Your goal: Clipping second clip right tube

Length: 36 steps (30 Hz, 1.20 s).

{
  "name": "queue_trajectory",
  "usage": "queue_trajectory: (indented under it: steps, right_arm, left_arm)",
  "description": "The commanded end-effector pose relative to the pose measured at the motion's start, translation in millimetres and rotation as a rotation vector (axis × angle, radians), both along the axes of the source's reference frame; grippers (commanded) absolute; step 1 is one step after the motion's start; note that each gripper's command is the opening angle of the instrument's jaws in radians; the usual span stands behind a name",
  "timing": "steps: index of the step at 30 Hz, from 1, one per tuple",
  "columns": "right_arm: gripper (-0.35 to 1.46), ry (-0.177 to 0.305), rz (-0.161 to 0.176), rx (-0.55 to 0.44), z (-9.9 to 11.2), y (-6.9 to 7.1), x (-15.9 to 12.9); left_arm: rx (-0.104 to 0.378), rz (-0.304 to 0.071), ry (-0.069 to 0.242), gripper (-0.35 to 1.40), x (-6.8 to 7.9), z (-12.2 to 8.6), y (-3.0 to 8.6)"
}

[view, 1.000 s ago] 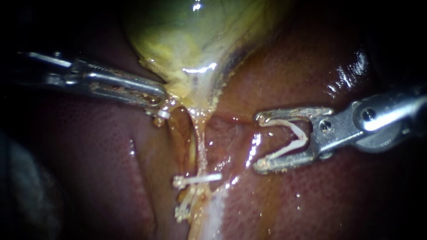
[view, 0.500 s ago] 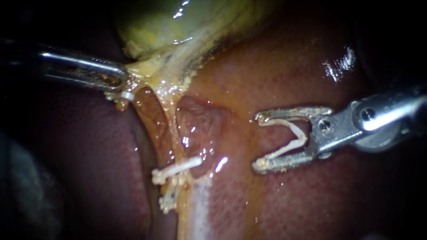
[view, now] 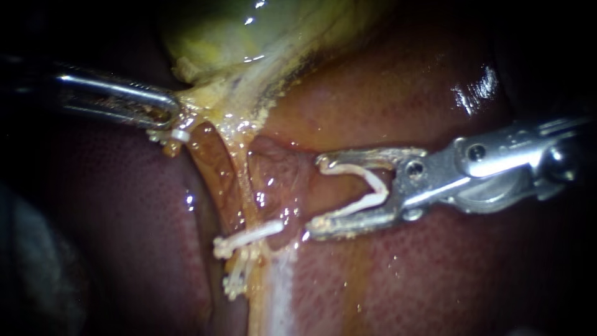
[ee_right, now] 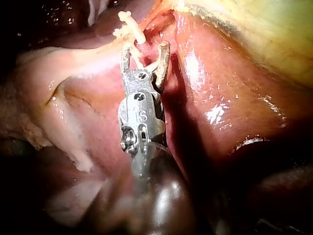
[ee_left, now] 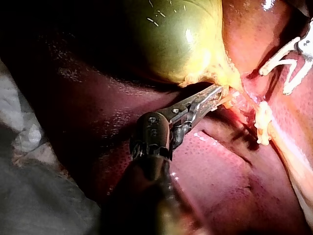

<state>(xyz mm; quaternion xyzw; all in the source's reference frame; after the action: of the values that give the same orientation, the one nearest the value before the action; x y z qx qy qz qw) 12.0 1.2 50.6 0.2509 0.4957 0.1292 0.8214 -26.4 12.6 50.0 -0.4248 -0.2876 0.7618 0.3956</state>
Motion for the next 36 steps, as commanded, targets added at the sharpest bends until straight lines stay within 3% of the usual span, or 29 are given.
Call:
queue_trajectory:
  steps: [1, 4, 10, 23, 32, 36]
  right_arm:
    - [0.49, 0.004, 0.006, 0.014, 0.1, 0.0, 0.4]
    - [0.49, 0.013, 0.026, 0.058, 0.5, 0.1, 1.8]
    - [0.49, 0.016, 0.032, 0.121, 1.3, -0.2, 4.0]
    - [0.49, 0.032, 0.035, 0.242, 5.0, -2.9, 7.2]
    - [0.49, 0.146, 0.082, 0.369, 5.8, -3.4, 8.2]
    - [0.49, 0.199, 0.074, 0.413, 5.3, -3.4, 8.2]
  left_arm:
    - [0.000, -0.001, 0.001, -0.35, -0.1, -0.1, 0.0]
    - [0.000, -0.003, 0.002, -0.35, -0.2, -0.2, -0.1]
    - [0.000, -0.004, 0.003, -0.35, -0.4, -0.2, -0.1]
    - [0.000, -0.006, 0.004, -0.35, -0.7, -0.1, -0.2]
    - [0.001, -0.005, 0.003, -0.35, -0.9, -0.1, -0.2]
    - [0.000, -0.005, 0.004, -0.35, -0.9, -0.1, -0.2]
